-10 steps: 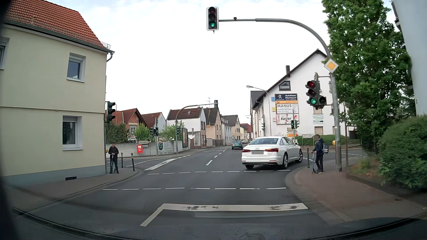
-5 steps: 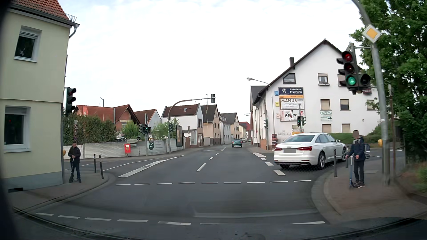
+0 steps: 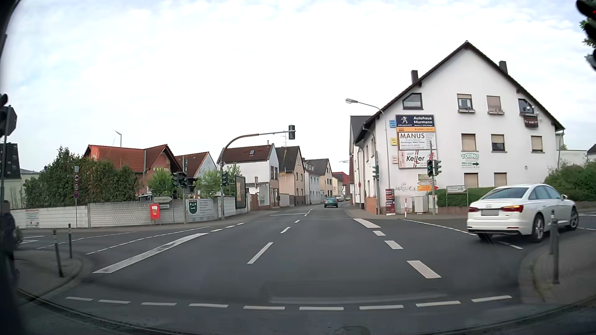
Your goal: Follow the waypoints while adhering to traffic rules and regulations
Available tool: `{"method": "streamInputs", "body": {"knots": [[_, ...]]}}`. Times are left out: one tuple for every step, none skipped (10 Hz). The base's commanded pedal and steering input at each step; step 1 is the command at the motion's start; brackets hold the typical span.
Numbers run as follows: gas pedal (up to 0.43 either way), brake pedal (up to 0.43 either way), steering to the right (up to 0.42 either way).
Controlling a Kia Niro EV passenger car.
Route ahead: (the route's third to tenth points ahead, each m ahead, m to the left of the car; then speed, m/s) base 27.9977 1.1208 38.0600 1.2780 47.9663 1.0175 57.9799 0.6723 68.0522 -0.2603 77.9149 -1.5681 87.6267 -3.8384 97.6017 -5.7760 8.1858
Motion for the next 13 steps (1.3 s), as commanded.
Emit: {"method": "streamInputs", "body": {"knots": [[0.299, 0.0, 0.004], [0.299, 0.0, 0.004], [0.287, 0.0, 0.004], [0.287, 0.0, 0.003], [0.28, 0.0, 0.003], [0.28, 0.0, 0.003], [0.26, 0.0, 0.002], [0.22, 0.0, 0.001], [0.177, 0.0, 0.0], [0.15, 0.0, 0.0], [0.047, 0.0, 0.0], [0.008, 0.0, 0.0], [0.0, 0.0, 0.0]]}}
